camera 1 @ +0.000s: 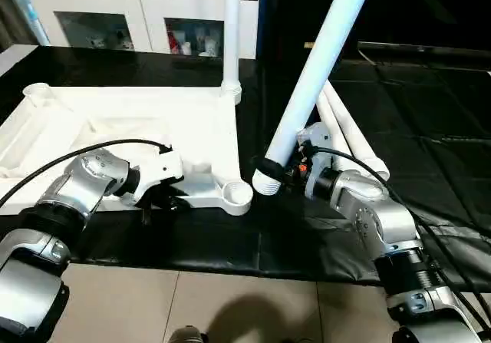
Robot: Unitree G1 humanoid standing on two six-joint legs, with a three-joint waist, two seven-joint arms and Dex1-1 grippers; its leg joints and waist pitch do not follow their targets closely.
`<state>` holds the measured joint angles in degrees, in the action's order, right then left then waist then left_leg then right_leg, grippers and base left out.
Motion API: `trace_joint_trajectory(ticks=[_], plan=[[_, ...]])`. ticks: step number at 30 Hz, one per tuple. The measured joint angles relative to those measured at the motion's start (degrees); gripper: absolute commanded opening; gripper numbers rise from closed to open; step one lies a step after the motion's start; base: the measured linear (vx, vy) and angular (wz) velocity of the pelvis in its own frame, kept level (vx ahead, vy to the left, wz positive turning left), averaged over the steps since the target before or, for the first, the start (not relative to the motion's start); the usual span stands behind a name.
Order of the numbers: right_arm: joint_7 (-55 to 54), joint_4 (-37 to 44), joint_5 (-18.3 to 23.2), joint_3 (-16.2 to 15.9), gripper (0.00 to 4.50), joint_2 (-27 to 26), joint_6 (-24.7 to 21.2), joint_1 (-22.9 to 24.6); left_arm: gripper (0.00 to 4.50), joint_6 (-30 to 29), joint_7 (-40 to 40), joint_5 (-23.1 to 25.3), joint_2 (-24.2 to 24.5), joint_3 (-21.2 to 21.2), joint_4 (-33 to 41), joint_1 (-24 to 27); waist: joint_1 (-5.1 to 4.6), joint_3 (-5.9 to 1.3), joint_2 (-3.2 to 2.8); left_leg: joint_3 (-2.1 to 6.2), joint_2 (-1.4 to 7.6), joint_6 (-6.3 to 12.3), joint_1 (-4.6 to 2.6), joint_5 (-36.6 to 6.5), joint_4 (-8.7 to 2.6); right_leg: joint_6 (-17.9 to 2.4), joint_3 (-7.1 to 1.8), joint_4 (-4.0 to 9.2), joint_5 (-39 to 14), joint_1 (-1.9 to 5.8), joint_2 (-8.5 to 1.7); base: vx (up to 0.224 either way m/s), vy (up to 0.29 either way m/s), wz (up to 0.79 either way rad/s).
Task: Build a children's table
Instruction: Pick table leg
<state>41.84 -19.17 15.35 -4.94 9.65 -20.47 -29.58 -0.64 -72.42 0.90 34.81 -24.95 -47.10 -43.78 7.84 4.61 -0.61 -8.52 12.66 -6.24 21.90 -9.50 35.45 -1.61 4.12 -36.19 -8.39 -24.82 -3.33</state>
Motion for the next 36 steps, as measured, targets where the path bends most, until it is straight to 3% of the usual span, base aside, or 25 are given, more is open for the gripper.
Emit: trace_joint_trajectory(ticks=[9, 13, 19, 20, 26, 31, 36], plan=[[0.1, 0.0, 0.0, 0.0, 1.91, -0.5, 0.0, -0.4, 0.00, -15.7, 3.0, -1.8, -5.0, 3.5, 5.1, 0.3, -0.73, -0.09, -0.26, -0.05, -0.01, 0.00, 0.01, 0.0, -0.03, 0.0, -0.02, -0.01, 0.0, -0.05, 0.00, 0.000, 0.000, 0.00], [0.2, 0.0, 0.0, 0.0, 1.91, -0.4, 0.0, -0.4, 0.00, -12.6, 3.1, -2.1, -4.6, 3.8, 7.7, 2.9, -0.80, -0.30, -0.60, -0.06, -0.04, 0.00, 0.04, 0.0, -0.10, 0.0, -0.01, 0.00, 0.0, -0.08, 0.00, 0.000, 0.000, 0.00], [0.6, 0.0, 0.0, -0.1, 1.91, -0.5, 0.0, -0.4, 0.00, -7.4, 3.6, -2.2, -4.3, 4.4, 10.0, 5.8, -0.50, -0.33, -0.65, -0.06, -0.06, 0.01, 0.02, 0.0, -0.11, 0.0, -0.01, 0.01, 0.0, -0.03, -0.03, 0.000, 0.000, 0.00], [0.6, 0.0, -0.1, -0.1, 1.91, -0.5, 0.1, -0.4, 0.45, -7.8, 3.7, -2.2, -4.2, 4.9, 10.8, 6.4, -0.59, -0.34, -0.66, -0.05, -0.06, 0.01, 0.01, 0.0, -0.11, 0.0, -0.01, 0.01, 0.0, -0.03, -0.04, 0.000, 0.000, 0.00], [0.7, 0.0, -0.2, -0.1, 1.91, -0.5, 0.8, -0.4, 0.89, -8.2, 4.5, -3.7, -4.7, 7.2, 13.5, 8.4, -0.87, -0.36, -0.63, -0.04, -0.05, 0.01, 0.05, 0.0, -0.11, 0.0, 0.02, 0.01, 0.0, -0.05, -0.02, 0.000, 0.000, 0.00], [0.8, -0.1, -0.3, -0.6, 1.91, -0.6, 0.8, -0.4, 0.90, -6.3, 5.2, -3.6, -4.6, 7.7, 13.4, 8.4, -1.02, -0.36, -0.63, -0.04, -0.12, 0.01, 0.05, 0.0, -0.11, 0.0, 0.01, 0.02, 0.0, -0.05, -0.02, 0.000, 0.000, 0.00], [1.1, -0.7, -0.4, -0.9, 1.91, -0.8, 0.9, -0.6, 0.54, -6.3, 4.6, -3.6, -4.3, 7.8, 13.4, 8.7, -1.22, -0.36, -0.63, -0.04, -0.15, 0.01, 0.04, 0.0, -0.11, 0.0, 0.01, 0.02, 0.0, -0.05, -0.02, 0.000, 0.000, 0.00]])
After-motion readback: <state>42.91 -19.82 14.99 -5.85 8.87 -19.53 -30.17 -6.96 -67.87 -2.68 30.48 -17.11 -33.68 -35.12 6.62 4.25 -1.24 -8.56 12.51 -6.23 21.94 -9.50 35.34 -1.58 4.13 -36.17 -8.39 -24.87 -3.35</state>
